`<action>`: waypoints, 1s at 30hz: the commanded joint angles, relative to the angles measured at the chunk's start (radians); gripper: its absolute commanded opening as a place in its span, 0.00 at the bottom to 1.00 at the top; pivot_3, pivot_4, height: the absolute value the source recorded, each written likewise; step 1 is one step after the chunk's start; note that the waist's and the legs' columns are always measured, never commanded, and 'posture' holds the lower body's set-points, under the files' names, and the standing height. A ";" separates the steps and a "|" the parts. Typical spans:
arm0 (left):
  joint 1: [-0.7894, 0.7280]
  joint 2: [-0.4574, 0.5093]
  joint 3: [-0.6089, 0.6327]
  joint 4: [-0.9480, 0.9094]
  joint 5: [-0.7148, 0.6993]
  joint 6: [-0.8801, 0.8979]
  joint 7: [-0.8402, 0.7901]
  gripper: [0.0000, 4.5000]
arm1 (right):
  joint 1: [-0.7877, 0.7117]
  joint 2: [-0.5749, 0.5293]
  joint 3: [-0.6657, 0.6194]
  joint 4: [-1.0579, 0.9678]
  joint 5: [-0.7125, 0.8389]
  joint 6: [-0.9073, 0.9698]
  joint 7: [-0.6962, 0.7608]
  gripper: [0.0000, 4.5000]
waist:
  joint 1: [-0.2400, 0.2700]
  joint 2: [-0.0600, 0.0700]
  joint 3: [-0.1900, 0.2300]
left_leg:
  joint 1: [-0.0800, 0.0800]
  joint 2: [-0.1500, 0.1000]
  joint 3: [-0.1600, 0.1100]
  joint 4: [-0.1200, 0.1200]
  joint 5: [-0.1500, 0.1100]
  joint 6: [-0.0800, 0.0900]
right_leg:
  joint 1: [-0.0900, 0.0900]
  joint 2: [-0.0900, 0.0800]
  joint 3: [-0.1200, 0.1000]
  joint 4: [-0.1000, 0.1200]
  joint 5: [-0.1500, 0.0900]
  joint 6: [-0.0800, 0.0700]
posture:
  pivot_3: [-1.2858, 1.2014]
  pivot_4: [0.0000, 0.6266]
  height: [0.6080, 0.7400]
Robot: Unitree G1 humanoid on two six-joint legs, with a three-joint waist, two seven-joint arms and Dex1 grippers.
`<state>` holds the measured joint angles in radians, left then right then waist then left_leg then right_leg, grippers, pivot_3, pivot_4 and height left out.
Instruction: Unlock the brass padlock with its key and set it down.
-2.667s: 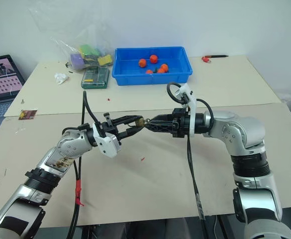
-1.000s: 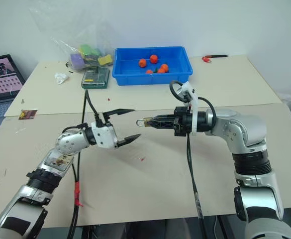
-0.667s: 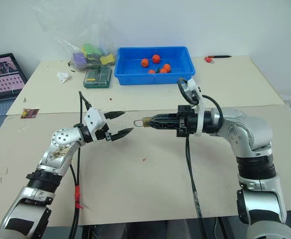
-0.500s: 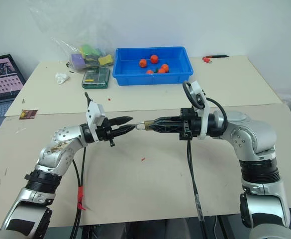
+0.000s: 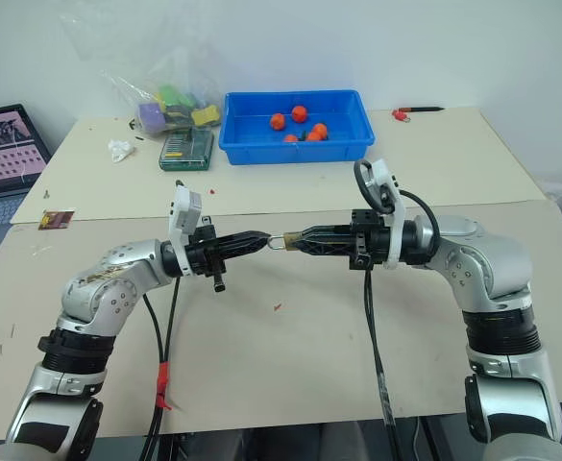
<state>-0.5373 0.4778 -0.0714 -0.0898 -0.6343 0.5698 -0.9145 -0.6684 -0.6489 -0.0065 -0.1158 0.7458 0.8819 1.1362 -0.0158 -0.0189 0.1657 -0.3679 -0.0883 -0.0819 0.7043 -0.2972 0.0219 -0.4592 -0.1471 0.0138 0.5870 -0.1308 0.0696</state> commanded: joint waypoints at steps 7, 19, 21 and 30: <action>-0.019 -0.031 0.001 -0.026 0.031 -0.018 -0.005 0.01 | -0.032 0.004 0.005 -0.003 -0.014 -0.029 0.006 0.02 | 0.001 0.000 0.000 | 0.000 0.000 0.000 0.000 0.000 0.000 | 0.000 0.000 0.000 0.000 0.000 0.000 | 0.52 0.24 1.00; -0.005 -0.043 -0.001 -0.100 0.018 0.015 -0.007 0.01 | -0.076 0.031 0.040 0.088 -0.073 -0.091 0.037 0.02 | 0.001 0.000 0.000 | 0.000 0.000 0.000 0.000 0.000 0.000 | 0.000 0.000 0.000 -0.001 0.000 0.000 | 0.52 0.24 1.00; -0.013 -0.051 0.008 -0.135 -0.003 0.039 0.011 0.01 | -0.077 0.034 0.049 0.102 -0.086 -0.103 0.048 0.02 | 0.001 0.000 0.000 | 0.000 0.000 0.000 0.000 0.000 0.000 | 0.000 0.000 0.000 -0.001 0.000 0.000 | 0.52 0.24 1.00; -0.031 -0.037 0.046 -0.194 -0.037 0.102 0.055 0.01 | -0.094 0.058 0.081 0.180 -0.140 -0.163 0.093 0.02 | -0.001 0.000 0.000 | 0.000 0.000 0.000 0.000 0.000 0.000 | 0.000 0.000 0.000 0.000 0.000 0.000 | 0.52 0.24 1.00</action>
<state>-0.5537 0.4359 -0.0512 -0.2498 -0.6566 0.6649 -0.8714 -0.7353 -0.5883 0.0889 0.0737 0.6065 0.7526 1.2059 -0.0166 -0.0190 0.1658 -0.3680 -0.0883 -0.0816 0.7043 -0.2970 0.0216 -0.4591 -0.1471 0.0141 0.5866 -0.1308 0.0695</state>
